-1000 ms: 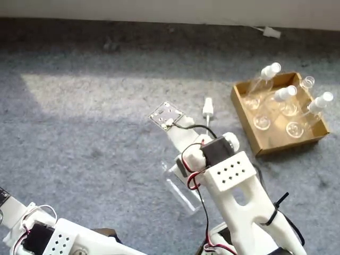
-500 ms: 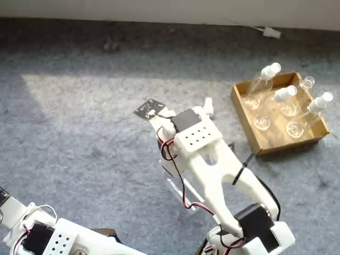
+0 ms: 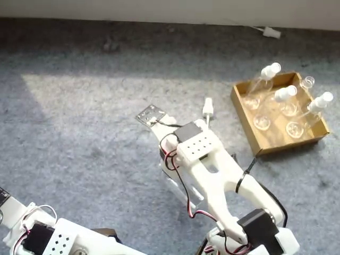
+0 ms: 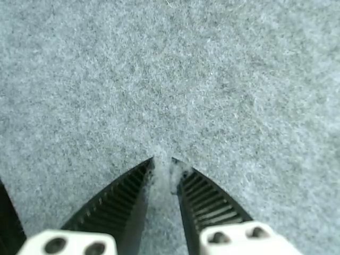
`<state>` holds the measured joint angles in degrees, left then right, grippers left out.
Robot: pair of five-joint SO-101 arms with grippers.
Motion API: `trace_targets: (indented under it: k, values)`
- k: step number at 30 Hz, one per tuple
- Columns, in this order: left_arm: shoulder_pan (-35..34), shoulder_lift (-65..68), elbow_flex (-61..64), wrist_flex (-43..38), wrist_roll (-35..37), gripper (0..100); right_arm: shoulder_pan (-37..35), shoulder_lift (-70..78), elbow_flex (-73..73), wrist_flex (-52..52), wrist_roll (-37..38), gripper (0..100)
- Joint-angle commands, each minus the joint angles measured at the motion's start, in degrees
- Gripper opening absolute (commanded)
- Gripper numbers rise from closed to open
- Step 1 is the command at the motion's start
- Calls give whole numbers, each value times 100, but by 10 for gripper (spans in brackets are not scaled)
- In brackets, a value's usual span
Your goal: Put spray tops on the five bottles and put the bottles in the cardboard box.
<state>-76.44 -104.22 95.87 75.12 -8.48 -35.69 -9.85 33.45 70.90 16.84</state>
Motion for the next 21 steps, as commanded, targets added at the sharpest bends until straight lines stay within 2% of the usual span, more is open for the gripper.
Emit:
trace_targets:
  k: [1,8,14,21]
  values:
    - [-84,-31,119,35,-53,5,-75,75,435,-462,-26,303]
    - [-84,-31,119,35,-53,5,-57,13,699,-567,-26,303]
    - [-84,-31,119,35,-53,5,-40,13,347,-330,-35,303]
    - [-84,-31,119,35,-53,5,-66,13,-567,549,-35,303]
